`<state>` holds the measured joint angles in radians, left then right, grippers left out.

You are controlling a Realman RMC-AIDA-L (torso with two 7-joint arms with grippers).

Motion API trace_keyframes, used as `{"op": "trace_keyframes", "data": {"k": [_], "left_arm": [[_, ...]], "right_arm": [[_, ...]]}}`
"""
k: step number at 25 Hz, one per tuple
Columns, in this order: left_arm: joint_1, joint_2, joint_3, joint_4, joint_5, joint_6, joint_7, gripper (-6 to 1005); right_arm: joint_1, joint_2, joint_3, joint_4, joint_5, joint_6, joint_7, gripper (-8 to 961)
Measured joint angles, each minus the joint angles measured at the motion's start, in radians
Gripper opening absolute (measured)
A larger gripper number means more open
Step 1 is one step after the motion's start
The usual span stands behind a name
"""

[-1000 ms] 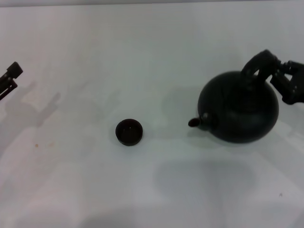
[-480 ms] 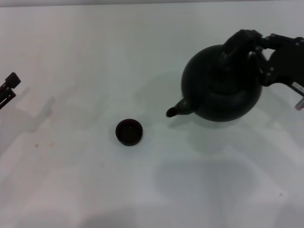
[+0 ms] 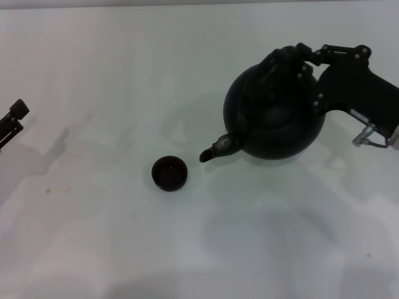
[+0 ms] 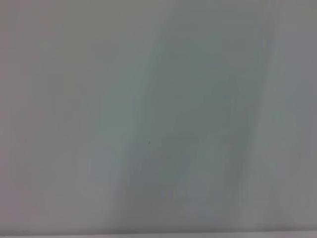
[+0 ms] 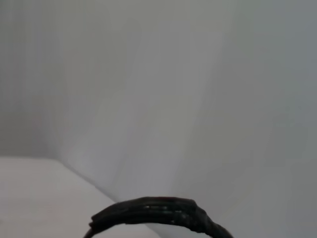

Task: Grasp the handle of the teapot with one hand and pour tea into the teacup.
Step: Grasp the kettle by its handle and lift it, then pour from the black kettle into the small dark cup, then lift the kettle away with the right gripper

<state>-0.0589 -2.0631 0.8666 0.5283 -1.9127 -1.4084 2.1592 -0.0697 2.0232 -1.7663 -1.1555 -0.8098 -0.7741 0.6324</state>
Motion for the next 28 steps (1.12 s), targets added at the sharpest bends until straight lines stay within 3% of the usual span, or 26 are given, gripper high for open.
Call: {"op": "trace_keyframes", "data": {"k": [10,28], "left_arm": [[-0.016,-0.002,0.0,-0.029,0.0,0.007,0.01,774],[-0.019,-0.002,0.0,-0.041,0.0,0.018,0.01,775]], "right_arm": [[-0.049,-0.001,-0.155,-0.167,0.001,0.245,-0.134,125],[-0.062,0.002,-0.295,-0.314,-0.008,0.471,-0.261,108]]}}
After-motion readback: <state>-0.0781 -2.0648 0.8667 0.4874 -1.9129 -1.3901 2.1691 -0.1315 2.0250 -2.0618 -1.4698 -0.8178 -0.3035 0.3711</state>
